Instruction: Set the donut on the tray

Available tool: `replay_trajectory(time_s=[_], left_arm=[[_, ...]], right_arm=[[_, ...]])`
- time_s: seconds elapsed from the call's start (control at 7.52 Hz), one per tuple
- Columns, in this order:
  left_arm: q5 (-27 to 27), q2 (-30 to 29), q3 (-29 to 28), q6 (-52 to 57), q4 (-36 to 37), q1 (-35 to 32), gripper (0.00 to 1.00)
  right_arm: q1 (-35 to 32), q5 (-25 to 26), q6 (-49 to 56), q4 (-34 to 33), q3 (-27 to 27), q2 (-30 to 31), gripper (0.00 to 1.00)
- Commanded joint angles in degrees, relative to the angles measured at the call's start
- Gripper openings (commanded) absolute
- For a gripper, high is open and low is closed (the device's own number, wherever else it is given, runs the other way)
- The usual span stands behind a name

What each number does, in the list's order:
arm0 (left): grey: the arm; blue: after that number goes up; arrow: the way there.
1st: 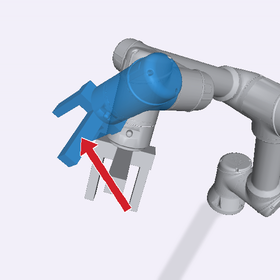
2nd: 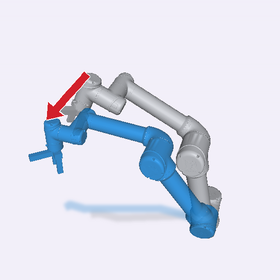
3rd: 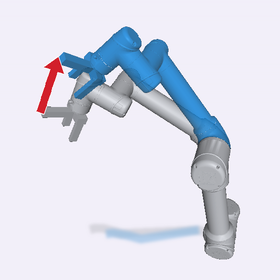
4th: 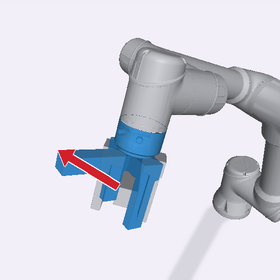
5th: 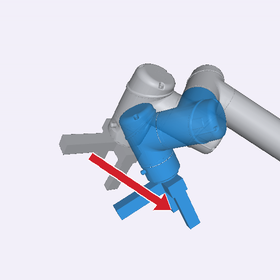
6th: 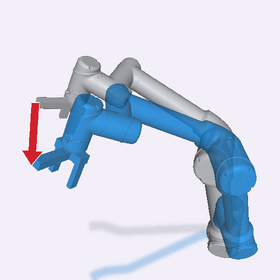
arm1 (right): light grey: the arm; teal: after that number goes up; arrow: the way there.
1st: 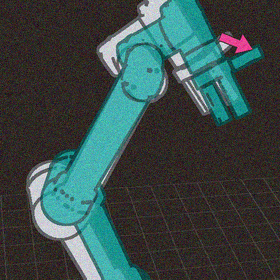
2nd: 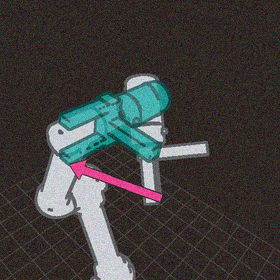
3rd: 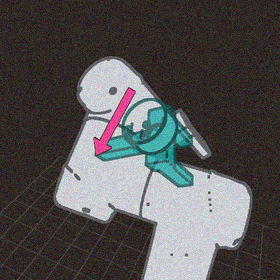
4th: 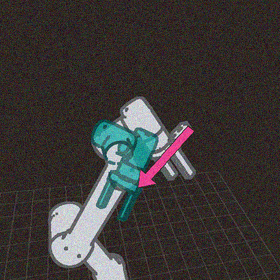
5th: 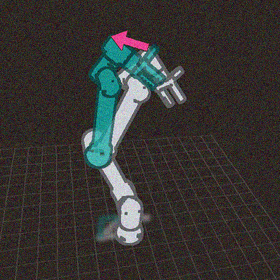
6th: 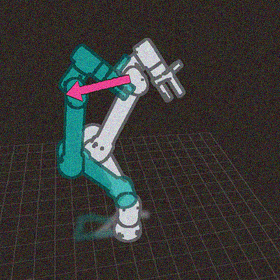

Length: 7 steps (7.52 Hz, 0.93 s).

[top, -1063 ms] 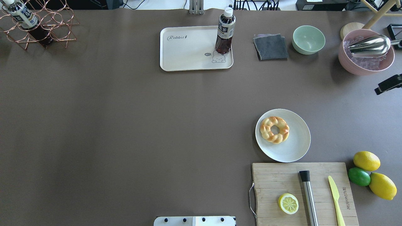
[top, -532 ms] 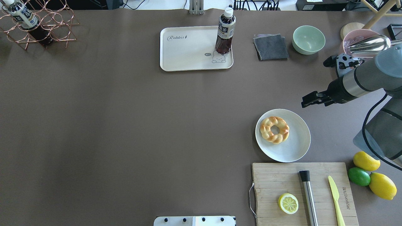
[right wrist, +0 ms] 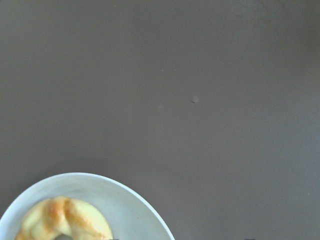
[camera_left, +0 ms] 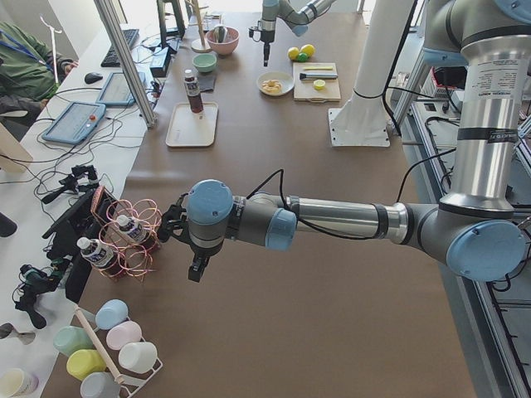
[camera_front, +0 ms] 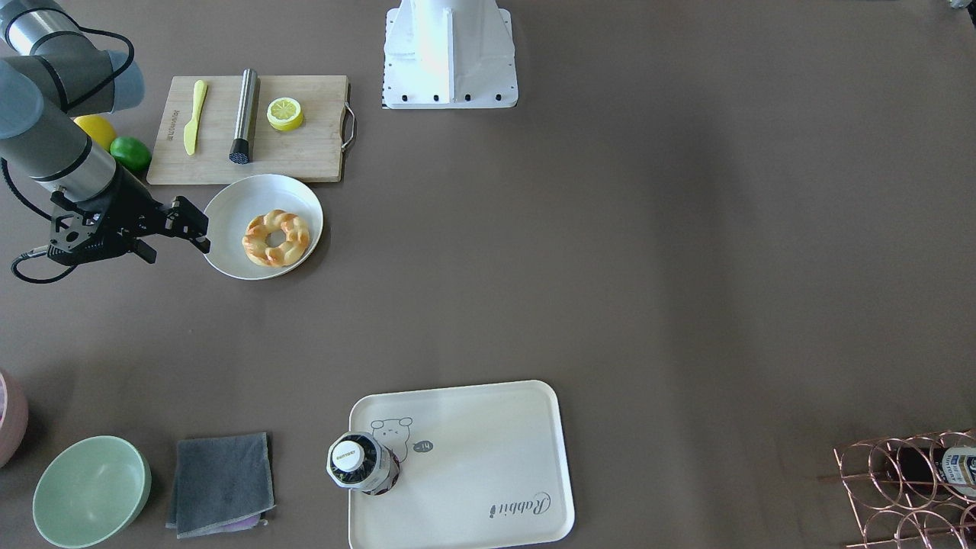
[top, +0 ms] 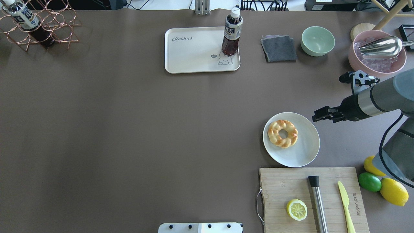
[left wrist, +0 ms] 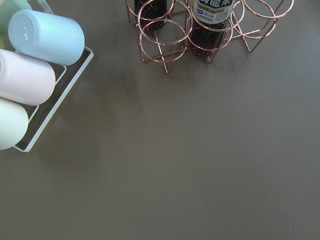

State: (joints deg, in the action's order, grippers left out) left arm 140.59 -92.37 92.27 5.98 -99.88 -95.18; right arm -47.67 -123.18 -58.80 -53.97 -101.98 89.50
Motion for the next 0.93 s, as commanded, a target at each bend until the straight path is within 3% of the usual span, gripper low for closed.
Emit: replay_trajectory(time_s=[0.0,0.27,0.53,0.8], left_arm=[[0.04,0.09,0.37,0.0,-0.05,0.0,0.99],[-0.05,0.09,0.63,-0.09,-0.05,0.0,0.99],[0.04,0.52,1.16,-0.09,-0.05,0.0,0.99],[0.04,0.7,1.34,-0.09,-0.05,0.0,0.99]], right_arm=[[3.44,2.92,-3.75,3.25,-0.41,3.49,0.8],[7.66,6.71,-6.75,3.34,-0.94,3.4,0.78],[9.95,9.96,-8.0,3.34,-1.03,3.57,0.68],[10.31,9.97,-8.08,3.34,-1.29,4.28,0.55]])
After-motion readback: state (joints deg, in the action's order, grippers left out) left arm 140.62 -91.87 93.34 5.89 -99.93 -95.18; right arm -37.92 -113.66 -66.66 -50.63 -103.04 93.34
